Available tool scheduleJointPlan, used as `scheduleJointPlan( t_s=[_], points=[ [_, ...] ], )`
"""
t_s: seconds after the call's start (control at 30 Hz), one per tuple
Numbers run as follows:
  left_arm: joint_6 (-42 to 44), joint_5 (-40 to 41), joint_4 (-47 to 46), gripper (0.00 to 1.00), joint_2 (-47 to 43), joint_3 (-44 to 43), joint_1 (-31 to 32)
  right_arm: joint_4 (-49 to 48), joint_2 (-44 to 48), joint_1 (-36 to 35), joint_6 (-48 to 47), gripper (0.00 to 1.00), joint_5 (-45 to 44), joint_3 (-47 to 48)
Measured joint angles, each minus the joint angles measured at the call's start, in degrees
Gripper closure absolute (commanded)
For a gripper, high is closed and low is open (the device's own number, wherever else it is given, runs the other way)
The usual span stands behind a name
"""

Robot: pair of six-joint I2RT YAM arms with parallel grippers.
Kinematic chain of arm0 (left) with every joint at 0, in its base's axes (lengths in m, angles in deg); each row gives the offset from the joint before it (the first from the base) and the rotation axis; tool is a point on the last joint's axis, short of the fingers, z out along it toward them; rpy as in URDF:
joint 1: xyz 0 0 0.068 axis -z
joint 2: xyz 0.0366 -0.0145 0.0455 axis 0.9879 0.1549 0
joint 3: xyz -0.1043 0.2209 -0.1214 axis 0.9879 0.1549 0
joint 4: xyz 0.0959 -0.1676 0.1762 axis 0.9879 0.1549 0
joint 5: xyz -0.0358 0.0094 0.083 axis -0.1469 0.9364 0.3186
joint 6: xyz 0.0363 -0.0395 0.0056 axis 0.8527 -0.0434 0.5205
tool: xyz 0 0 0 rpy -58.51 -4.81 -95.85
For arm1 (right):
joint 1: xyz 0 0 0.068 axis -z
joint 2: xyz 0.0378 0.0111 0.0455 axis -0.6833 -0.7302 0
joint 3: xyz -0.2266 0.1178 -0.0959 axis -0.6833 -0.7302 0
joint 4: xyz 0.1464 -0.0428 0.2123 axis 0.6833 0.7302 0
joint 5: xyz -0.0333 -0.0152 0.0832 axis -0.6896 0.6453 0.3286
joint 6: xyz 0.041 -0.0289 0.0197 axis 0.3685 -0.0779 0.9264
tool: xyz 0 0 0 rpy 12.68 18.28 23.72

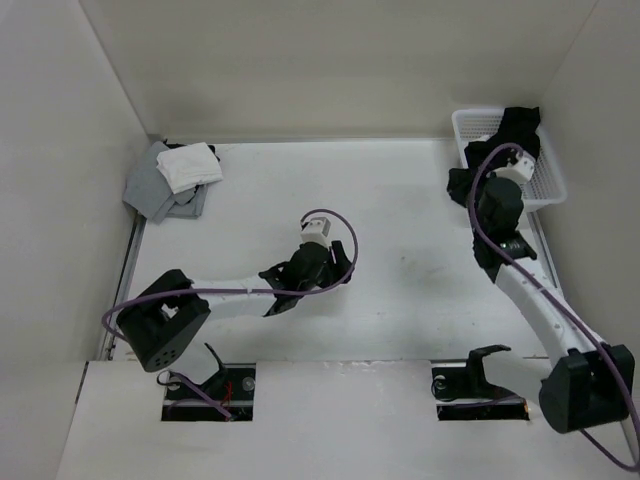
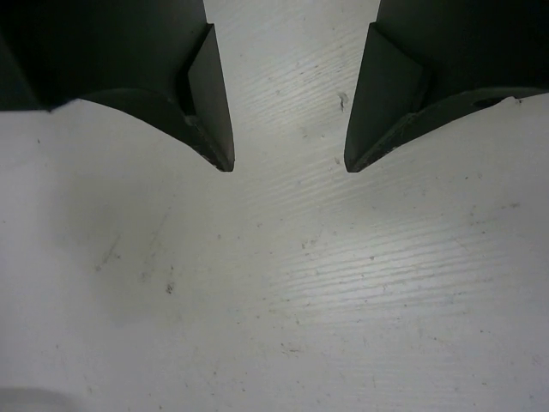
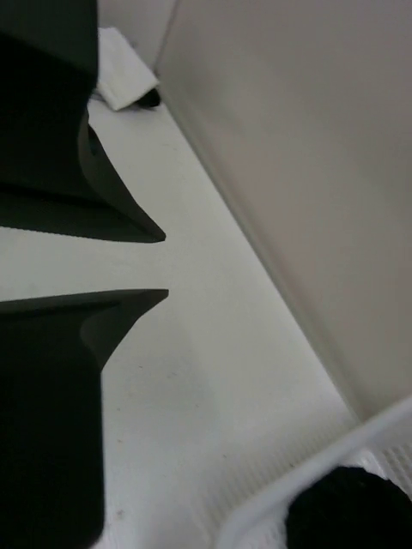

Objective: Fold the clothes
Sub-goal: Grab the tank top from the pile

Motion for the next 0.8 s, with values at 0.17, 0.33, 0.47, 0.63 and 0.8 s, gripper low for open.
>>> scheduleJointPlan(
  t_s=[0.17, 0.33, 0.47, 0.63, 0.8],
  points=[
    [1.4, -0.4, -4.7, 0.47, -2.8, 4.0, 1.5, 3.9, -12.3, 10.3, -1.0, 1.0, -1.2, 14.4],
    [3.7, -0.4, -9.7, 0.47, -6.9, 8.8, 2.4, 7.5, -30.9, 20.5, -1.3, 0.83, -1.8, 30.4],
    [4.3, -0.3, -12.4, 0.46, -7.2, 9.5, 1.5, 10.0, -44.4, 25.3, -3.0, 0.61, -1.3, 41.2],
    [4.5, -0.3, -14.8, 0.46, -5.8, 9.5, 0.3, 15.5, -60.4, 28.3, -5.1, 0.54, 0.6, 57.1],
    [4.6, -1.2, -15.3, 0.46, -3.0, 9.5, -0.2, 19.4, -70.9, 29.1, -5.7, 0.5, 1.7, 67.3]
  ],
)
